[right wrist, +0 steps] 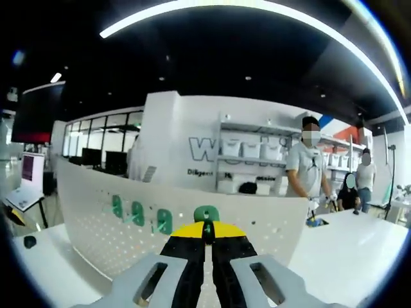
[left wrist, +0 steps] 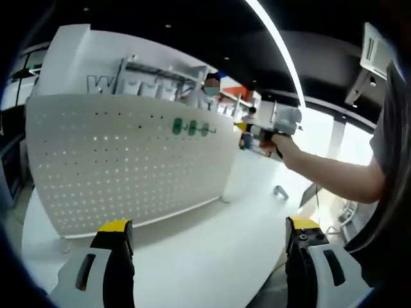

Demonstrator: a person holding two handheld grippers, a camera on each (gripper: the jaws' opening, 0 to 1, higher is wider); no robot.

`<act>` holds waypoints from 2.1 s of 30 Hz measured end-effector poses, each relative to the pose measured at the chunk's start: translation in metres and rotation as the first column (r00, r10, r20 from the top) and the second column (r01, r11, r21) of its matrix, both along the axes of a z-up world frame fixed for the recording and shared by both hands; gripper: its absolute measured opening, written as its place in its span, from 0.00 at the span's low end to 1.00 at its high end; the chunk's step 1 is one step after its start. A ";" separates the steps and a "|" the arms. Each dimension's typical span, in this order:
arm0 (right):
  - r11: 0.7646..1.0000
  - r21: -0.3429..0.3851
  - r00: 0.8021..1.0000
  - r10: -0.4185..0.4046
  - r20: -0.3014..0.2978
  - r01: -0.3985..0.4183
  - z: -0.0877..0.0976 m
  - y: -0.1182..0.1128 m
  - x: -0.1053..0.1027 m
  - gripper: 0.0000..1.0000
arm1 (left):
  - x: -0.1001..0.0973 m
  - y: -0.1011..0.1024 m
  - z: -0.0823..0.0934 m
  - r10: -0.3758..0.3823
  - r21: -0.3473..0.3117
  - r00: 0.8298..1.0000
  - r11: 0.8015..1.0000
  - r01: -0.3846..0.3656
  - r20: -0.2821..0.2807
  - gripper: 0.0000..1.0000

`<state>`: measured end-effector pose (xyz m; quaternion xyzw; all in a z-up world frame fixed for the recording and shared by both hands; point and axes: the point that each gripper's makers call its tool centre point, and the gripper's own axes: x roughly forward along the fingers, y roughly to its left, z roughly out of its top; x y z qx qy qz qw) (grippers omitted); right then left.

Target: Insert the hook assembly into the mounting plate slot until the hook locks in place.

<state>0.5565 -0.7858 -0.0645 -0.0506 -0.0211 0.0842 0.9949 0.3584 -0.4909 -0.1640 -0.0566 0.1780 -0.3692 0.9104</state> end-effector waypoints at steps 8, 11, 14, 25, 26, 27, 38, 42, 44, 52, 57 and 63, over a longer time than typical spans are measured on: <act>0.999 0.051 1.000 -0.001 -0.001 0.001 -0.005 0.005 0.012 0.00 | 0.004 0.004 0.000 0.016 -0.002 1.000 1.000 -0.016 -0.007 1.00; 0.998 0.070 1.000 0.004 -0.001 -0.004 -0.008 0.010 0.018 0.00 | 0.005 0.005 0.002 0.021 -0.003 1.000 1.000 -0.021 -0.003 1.00; 0.996 0.091 1.000 0.010 0.001 -0.010 -0.011 0.014 0.023 0.00 | 0.007 0.006 0.002 0.025 -0.001 1.000 1.000 -0.025 -0.003 1.00; 0.989 0.147 1.000 0.020 0.021 -0.022 -0.014 0.023 0.037 0.00 | 0.010 0.007 0.000 0.033 -0.003 0.999 0.999 -0.033 -0.010 1.00; 0.988 0.153 1.000 0.018 0.024 -0.022 -0.014 0.023 0.037 0.00 | 0.011 0.007 0.001 0.034 -0.004 0.999 0.999 -0.034 -0.009 1.00; 0.987 0.157 1.000 0.019 0.025 -0.022 -0.014 0.023 0.038 0.00 | 0.011 0.007 0.001 0.036 -0.006 0.999 0.999 -0.036 -0.008 1.00; 0.986 0.165 0.999 0.023 0.037 -0.029 -0.018 0.023 0.041 0.00 | 0.015 0.007 -0.001 0.041 -0.008 0.999 0.999 -0.041 -0.014 1.00; 0.986 0.163 0.999 0.024 0.035 -0.030 -0.022 0.025 0.042 0.00 | 0.012 0.001 -0.004 0.027 -0.012 0.999 1.000 -0.028 -0.023 1.00; 0.986 0.167 0.999 0.020 0.032 -0.025 -0.024 0.024 0.042 0.00 | 0.012 -0.001 -0.003 0.022 -0.013 0.999 1.000 -0.023 -0.024 1.00; 0.983 0.185 0.999 0.011 0.037 -0.018 -0.026 0.020 0.045 0.00 | 0.014 0.001 -0.002 0.025 -0.015 0.999 1.000 -0.025 -0.023 1.00; 0.981 0.193 1.000 0.008 0.025 -0.013 -0.033 0.018 0.046 0.00 | 0.015 0.003 -0.002 0.031 -0.014 0.999 0.999 -0.031 -0.022 1.00; 0.982 0.191 1.000 0.007 0.024 -0.011 -0.034 0.018 0.047 0.00 | 0.014 0.004 -0.003 0.033 -0.012 0.999 0.999 -0.034 -0.022 1.00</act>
